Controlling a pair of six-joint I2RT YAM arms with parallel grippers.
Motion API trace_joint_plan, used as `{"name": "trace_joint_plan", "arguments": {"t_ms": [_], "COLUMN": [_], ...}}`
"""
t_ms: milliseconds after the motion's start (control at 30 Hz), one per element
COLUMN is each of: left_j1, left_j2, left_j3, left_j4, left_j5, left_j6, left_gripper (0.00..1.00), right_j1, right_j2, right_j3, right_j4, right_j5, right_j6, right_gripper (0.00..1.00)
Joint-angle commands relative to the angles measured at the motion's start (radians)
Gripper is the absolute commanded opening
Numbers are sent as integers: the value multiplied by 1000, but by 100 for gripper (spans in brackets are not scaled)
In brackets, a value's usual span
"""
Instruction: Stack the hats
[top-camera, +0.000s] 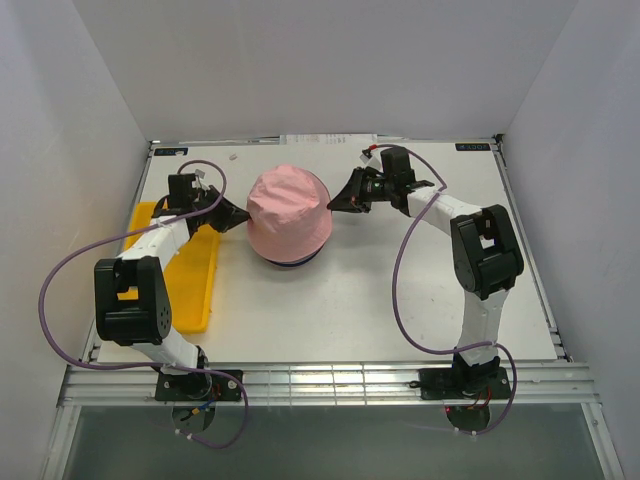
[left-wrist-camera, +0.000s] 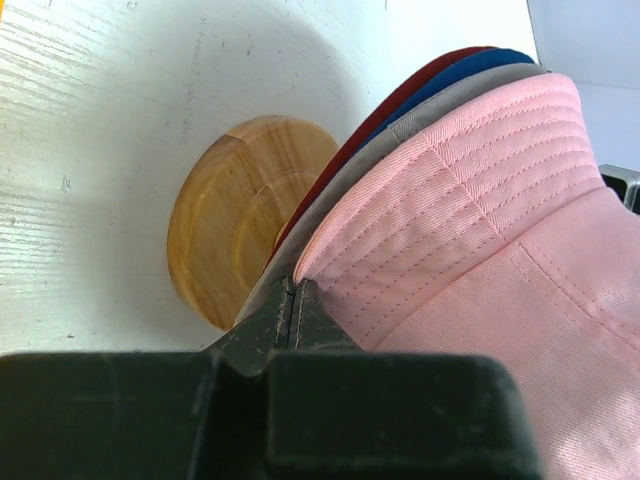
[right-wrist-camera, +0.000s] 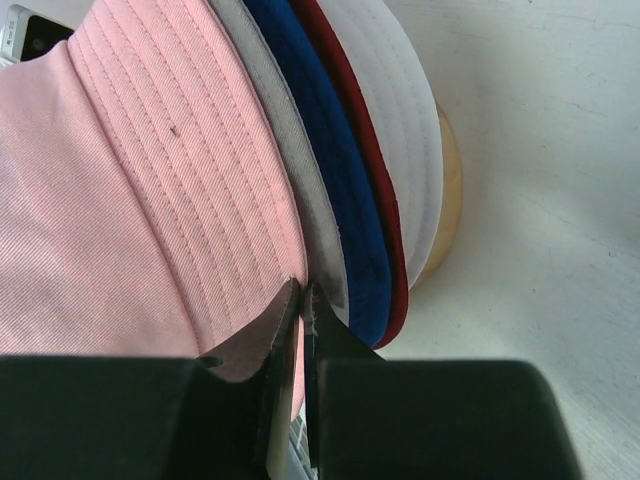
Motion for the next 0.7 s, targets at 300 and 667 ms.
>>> {"name": "trace_joint_plan", "arguments": {"t_ms": [300, 667], "left_j1": [7, 7], "left_j2": [13, -19], "left_j3": [-82, -121], "left_j4": [-62, -75], "left_j5": [-90, -91], "left_j6": [60, 95], "left_gripper": [0, 0], "right_j1": [-33, -31], "right_j2": [57, 61], "right_j3": [-35, 66], "right_j4": [-160, -263], "right_j5": [104, 127], "right_j6": [-100, -149], "right_gripper": [8, 8]}}
